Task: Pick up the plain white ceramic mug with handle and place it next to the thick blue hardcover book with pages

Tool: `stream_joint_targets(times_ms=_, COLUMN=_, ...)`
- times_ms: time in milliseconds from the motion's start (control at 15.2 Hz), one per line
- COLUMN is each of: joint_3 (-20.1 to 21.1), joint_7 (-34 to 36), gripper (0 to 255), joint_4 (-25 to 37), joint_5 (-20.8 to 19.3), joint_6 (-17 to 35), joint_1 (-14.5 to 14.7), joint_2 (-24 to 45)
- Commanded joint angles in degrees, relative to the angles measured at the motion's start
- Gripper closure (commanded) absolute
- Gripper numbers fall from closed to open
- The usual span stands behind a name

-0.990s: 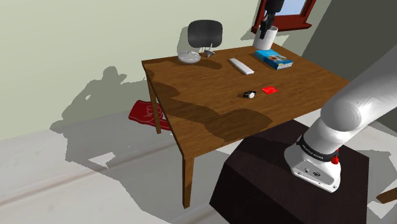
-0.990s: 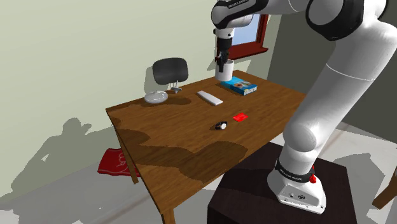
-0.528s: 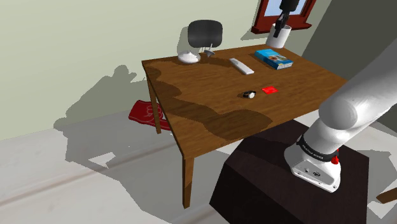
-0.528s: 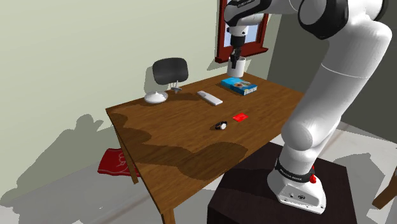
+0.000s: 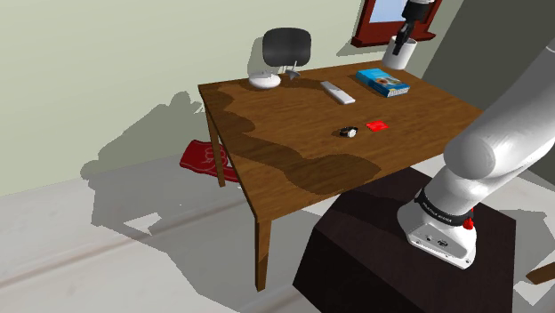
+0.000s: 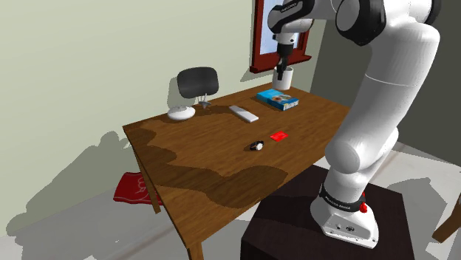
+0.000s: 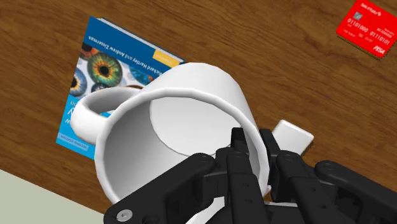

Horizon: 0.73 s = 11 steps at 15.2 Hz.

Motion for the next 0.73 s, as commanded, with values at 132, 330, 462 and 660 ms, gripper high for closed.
stream_joint_targets(times_ms=132, joint_3=-0.1, joint_7=-0.4, gripper=255, joint_4=-2.3, joint_5=0.3, joint_6=2.9, joint_1=-0.1, joint_2=0.6)
stream_joint_targets(times_ms=330, joint_3=-0.1, joint_7=-0.5, gripper=255, joint_4=-4.1, joint_5=0.5, joint_6=5.2, joint_1=-0.1, joint_2=1.1)
stream_joint_targets(times_ms=462, joint_3=-0.1, joint_7=-0.7, gripper=255, joint_4=-5.3, joint_5=0.7, joint_6=6.7, joint_1=-0.2, joint_2=1.5)
stream_joint_targets(times_ms=660, joint_3=-0.1, joint_7=-0.9, gripper=255, joint_4=-6.8, joint_5=1.0, joint_6=8.9, joint_1=-0.2, joint_2=2.1)
